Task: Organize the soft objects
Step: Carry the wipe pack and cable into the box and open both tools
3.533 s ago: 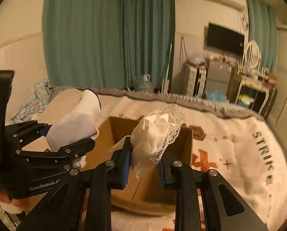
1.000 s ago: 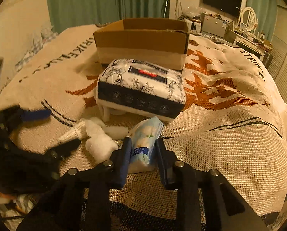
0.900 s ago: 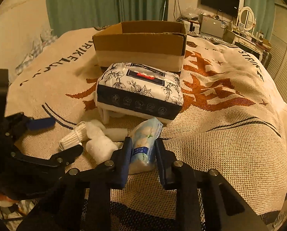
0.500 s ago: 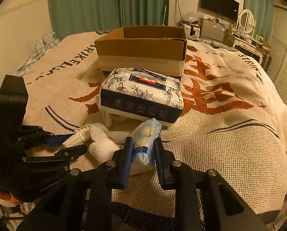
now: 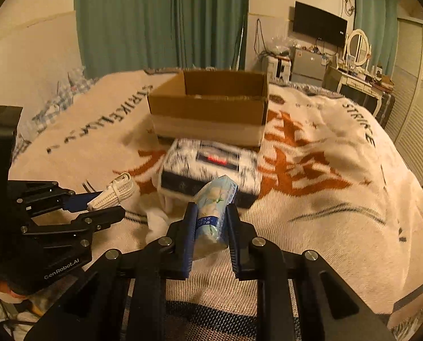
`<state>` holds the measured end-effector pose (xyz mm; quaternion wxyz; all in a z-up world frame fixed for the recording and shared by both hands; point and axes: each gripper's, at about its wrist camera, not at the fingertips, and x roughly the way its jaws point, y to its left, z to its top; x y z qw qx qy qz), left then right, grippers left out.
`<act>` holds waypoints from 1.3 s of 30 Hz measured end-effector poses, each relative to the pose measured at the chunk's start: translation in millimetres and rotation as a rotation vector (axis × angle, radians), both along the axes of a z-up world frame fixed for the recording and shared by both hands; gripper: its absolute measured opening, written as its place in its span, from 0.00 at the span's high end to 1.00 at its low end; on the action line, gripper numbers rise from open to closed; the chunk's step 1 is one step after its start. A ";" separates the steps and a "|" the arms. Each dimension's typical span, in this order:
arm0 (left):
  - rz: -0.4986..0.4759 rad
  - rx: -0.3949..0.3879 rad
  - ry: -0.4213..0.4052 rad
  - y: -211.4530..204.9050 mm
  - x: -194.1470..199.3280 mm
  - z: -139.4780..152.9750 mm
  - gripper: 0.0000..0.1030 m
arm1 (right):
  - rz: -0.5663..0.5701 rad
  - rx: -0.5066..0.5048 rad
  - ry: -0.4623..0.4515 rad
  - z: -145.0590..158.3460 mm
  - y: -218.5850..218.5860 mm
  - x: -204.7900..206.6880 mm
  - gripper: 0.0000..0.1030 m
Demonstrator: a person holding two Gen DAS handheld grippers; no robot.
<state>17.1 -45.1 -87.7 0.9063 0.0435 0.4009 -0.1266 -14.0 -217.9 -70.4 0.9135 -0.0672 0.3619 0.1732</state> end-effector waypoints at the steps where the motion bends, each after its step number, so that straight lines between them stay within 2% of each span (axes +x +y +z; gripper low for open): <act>1: 0.002 -0.004 -0.011 1.9 1.2 5.7 0.79 | 0.004 0.007 -0.016 7.9 0.3 0.6 0.81; 5: 0.018 -0.020 -0.073 8.8 11.5 33.7 0.79 | 0.022 0.018 -0.082 35.7 4.4 7.9 0.81; 10: 0.016 0.000 -0.153 8.4 33.2 64.6 0.79 | 0.040 0.032 -0.160 70.6 12.2 32.8 0.81; 14: 0.016 -0.006 -0.181 10.9 66.6 80.4 0.79 | 0.055 0.033 -0.206 92.5 22.3 62.9 0.81; 19: 0.022 0.013 -0.230 8.2 114.3 96.3 0.79 | 0.063 0.017 -0.241 105.1 37.3 110.6 0.81; 23: 0.025 0.002 -0.228 8.8 157.6 98.8 0.79 | 0.063 0.028 -0.231 102.8 43.8 153.9 0.81; 29: 0.060 0.020 -0.184 10.1 226.9 77.0 0.79 | 0.067 0.014 -0.197 84.7 55.7 234.8 0.81; 33: 0.084 0.037 -0.119 9.3 264.4 46.9 0.79 | 0.056 0.009 -0.139 55.1 57.3 276.3 0.81; 39: 0.063 0.051 -0.035 5.2 280.4 15.7 0.79 | 0.046 0.029 -0.021 9.1 50.2 305.2 0.78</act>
